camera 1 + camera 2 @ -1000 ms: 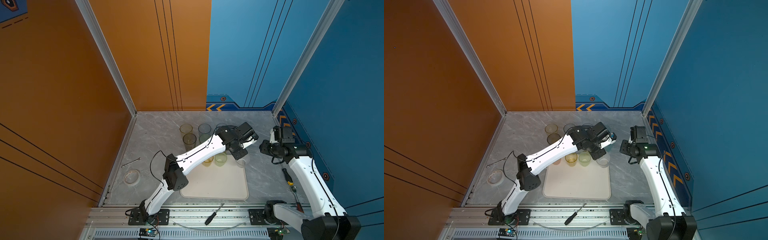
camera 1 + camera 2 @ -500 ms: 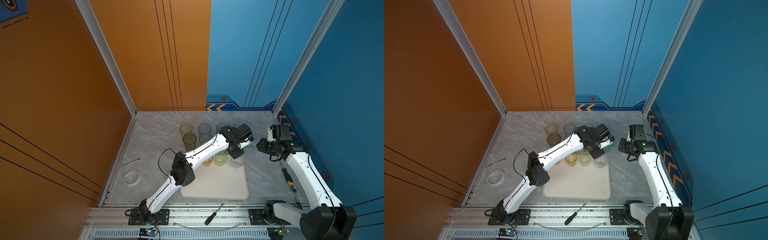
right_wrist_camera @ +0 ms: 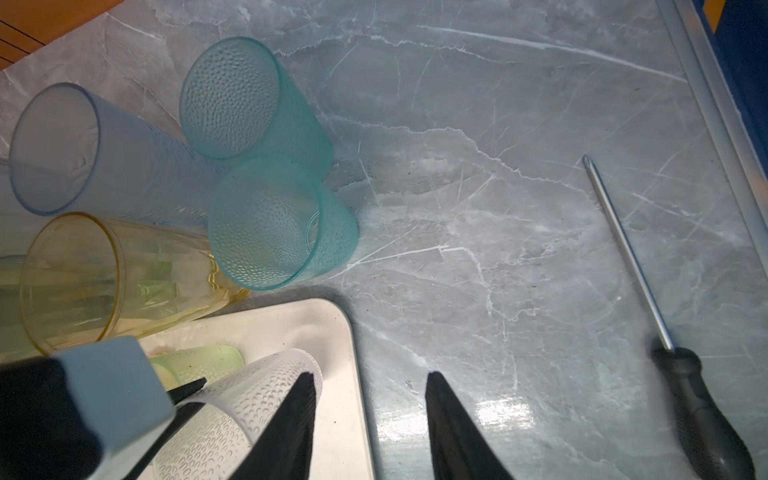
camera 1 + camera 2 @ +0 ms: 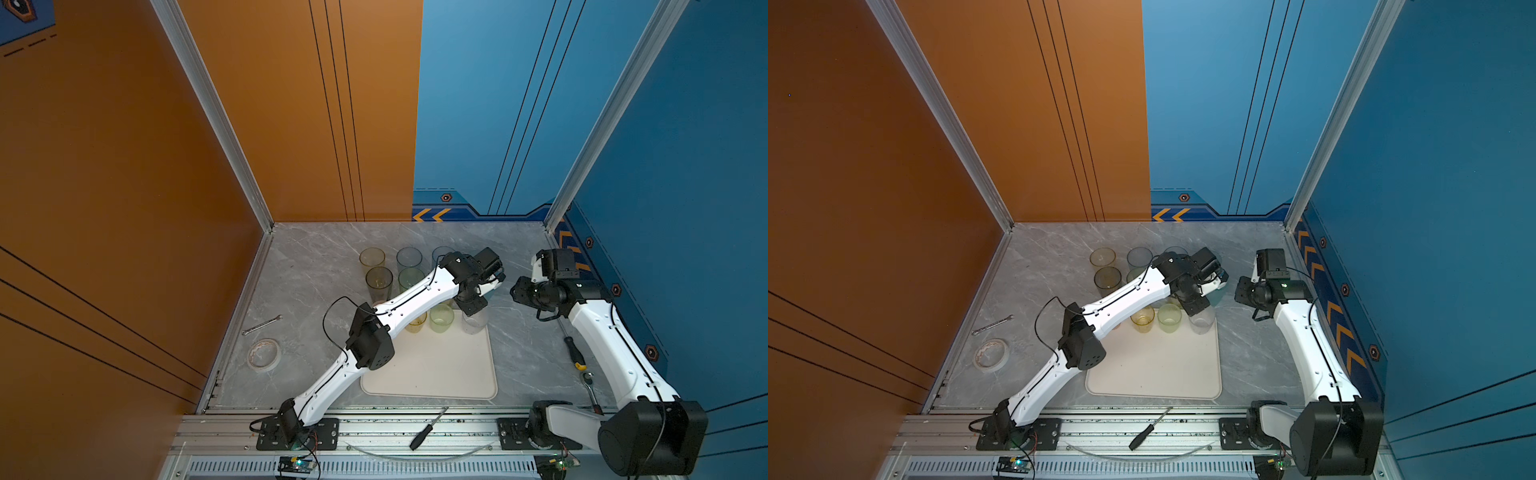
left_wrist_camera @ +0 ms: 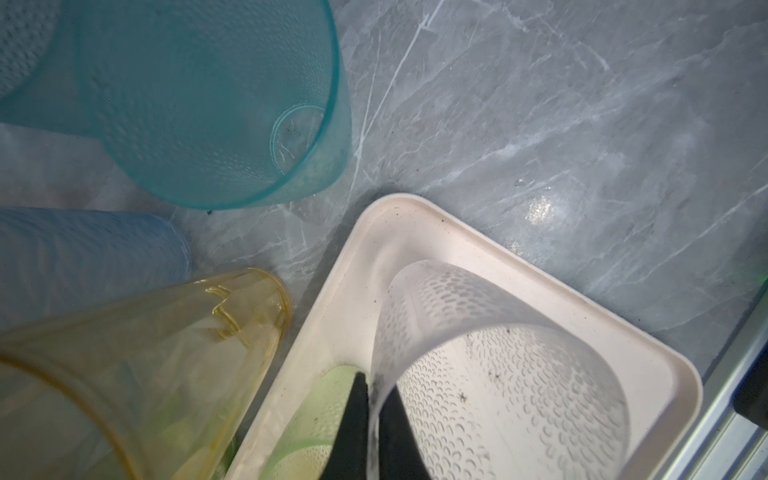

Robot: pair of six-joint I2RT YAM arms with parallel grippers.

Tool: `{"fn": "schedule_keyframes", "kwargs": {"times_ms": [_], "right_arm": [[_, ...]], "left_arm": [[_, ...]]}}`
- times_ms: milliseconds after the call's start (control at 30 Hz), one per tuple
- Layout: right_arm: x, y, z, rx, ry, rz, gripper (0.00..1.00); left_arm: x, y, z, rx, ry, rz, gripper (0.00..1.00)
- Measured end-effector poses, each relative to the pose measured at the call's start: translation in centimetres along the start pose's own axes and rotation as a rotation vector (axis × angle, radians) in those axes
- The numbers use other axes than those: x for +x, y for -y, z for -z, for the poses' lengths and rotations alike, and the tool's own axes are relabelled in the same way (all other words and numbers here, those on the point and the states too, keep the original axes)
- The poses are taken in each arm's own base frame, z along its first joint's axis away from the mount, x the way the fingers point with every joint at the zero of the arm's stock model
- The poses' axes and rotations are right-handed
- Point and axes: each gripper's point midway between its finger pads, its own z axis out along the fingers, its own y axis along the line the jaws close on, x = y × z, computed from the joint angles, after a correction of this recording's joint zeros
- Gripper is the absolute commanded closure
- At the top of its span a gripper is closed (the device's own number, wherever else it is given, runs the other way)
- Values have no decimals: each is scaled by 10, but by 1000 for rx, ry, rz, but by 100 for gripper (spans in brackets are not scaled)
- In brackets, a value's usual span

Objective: Place the glasses into the tray
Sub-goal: 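Lower clear frosted cup onto tray and hold it with left gripper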

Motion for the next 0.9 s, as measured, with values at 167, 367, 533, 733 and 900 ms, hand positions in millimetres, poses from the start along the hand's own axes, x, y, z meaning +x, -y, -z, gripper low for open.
{"fn": "schedule_keyframes", "kwargs": {"times_ms": [167,367,533,733,900], "right_arm": [[1,0,-2,-2,-2,2,57],[2,0,-4,-3,-10,1,57],[1,0,-5,-4,-8,1,57],[1,1,-6,-1,-9,-3,57],[1,2,-6,0,-10,-4,57]], "left_arm": [[1,-1,-7,3,-7,3,100],[4,-2,-16,4,-23,5,100],[4,-2,-17,4,-26,5,99],[3,-2,-17,4,-22,5,94],[3,-2,-17,3,-21,6,91]]}}
